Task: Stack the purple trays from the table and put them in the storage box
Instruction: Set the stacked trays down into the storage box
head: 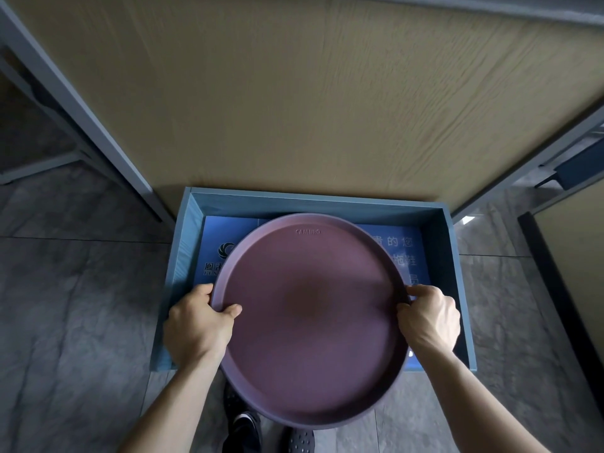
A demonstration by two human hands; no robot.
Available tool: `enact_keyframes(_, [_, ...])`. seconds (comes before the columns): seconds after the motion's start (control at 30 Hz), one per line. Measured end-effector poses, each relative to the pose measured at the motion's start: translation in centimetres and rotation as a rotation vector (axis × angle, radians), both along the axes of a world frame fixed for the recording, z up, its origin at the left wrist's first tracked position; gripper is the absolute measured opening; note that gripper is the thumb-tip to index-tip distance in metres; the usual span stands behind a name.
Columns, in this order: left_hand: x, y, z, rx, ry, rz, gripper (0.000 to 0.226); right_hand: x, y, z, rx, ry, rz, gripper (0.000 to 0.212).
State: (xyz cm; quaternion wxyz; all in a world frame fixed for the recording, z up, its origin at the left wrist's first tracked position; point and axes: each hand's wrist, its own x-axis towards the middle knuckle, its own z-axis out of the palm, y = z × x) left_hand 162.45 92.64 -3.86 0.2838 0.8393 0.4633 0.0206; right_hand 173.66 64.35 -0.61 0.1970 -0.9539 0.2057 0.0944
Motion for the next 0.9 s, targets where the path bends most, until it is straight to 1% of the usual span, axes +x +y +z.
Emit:
enact_keyframes(0.13, [0.0,0.2,0.0,-0.010,0.006,0.012,0.045,0.0,-0.2,-0.5,-0.054,-0.012,0.056,0.037])
enact_keyframes(0.23, [0.0,0.1,0.0,-0.015,0.017,0.011,0.046,0.0,-0.1,-0.6,-0.085,-0.010,0.100,0.029])
enact_keyframes(0.37, [0.0,-0.1,0.2,-0.007,0.023,0.007,0.050,0.3,-0.2,-0.7,-0.178,0.024,0.185,0.023])
enact_keyframes(0.47, [0.0,0.0,0.2,-0.009,0.028,0.005,0.053,0.8,-0.1,-0.6,-0.198,0.048,0.188,0.017])
enact_keyframes(0.6, [0.1,-0.1,0.6,-0.009,0.028,0.008,0.054,1.0,-0.1,-0.7,-0.187,0.037,0.172,0.017])
enact_keyframes(0.8, [0.2,-0.1,0.7,-0.017,0.062,-0.010,0.053,1.1,-0.2,-0.9,-0.172,0.035,0.158,0.023])
enact_keyframes(0.9, [0.4,0.0,1.0,-0.028,0.052,-0.013,0.052,0.9,-0.2,-0.9,-0.164,0.035,0.156,0.024])
